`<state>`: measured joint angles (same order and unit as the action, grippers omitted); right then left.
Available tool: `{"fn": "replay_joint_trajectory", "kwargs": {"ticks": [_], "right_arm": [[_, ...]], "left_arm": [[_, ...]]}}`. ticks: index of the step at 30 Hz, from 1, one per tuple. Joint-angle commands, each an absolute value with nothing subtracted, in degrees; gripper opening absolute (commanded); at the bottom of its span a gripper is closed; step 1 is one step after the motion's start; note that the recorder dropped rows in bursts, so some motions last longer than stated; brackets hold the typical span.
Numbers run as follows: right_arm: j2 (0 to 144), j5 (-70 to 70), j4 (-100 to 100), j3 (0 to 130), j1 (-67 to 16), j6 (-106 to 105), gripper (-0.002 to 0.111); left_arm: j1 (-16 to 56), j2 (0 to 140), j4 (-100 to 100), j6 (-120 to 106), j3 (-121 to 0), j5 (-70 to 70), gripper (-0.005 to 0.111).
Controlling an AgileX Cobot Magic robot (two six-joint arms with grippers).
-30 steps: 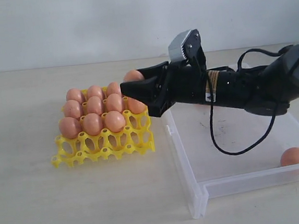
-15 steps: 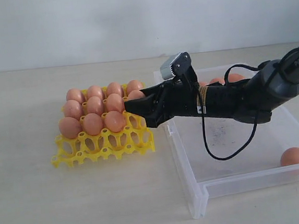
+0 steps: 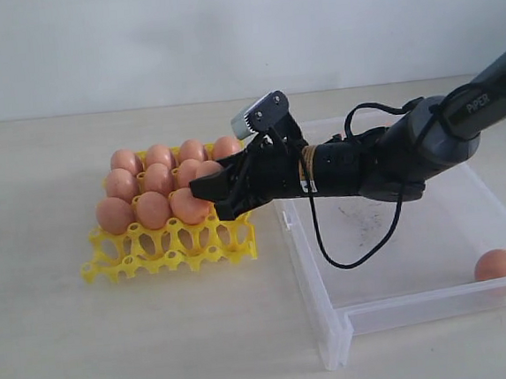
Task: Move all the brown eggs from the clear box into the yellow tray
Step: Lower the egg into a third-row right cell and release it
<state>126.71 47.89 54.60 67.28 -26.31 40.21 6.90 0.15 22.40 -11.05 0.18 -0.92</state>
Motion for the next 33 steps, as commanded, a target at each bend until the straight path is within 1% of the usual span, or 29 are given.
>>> {"fn": "replay_joint_trajectory", "kwargs": {"ticks": [1, 12, 24, 26, 27, 33], "right_arm": [[126.6, 45.5, 52.4, 67.5, -26.3, 40.4, 0.000], [126.6, 41.5, 52.8, 67.4, -26.3, 41.5, 0.000], [126.6, 41.6, 51.2, 67.4, -26.3, 42.2, 0.001], [126.6, 41.5, 51.2, 67.4, -26.3, 42.3, 0.006], [126.6, 41.5, 51.1, 67.4, -26.3, 42.3, 0.010], [126.6, 40.2, 49.7, 67.4, -26.3, 43.5, 0.049]], "left_arm": [[7.2, 0.0, 22.9, -10.6, 0.0, 0.0, 0.004], [7.2, 0.0, 22.9, -10.6, 0.0, 0.0, 0.004], [7.2, 0.0, 22.9, -10.6, 0.0, 0.0, 0.004], [7.2, 0.0, 22.9, -10.6, 0.0, 0.0, 0.004], [7.2, 0.0, 22.9, -10.6, 0.0, 0.0, 0.004], [7.2, 0.0, 22.9, -10.6, 0.0, 0.0, 0.004]]}}
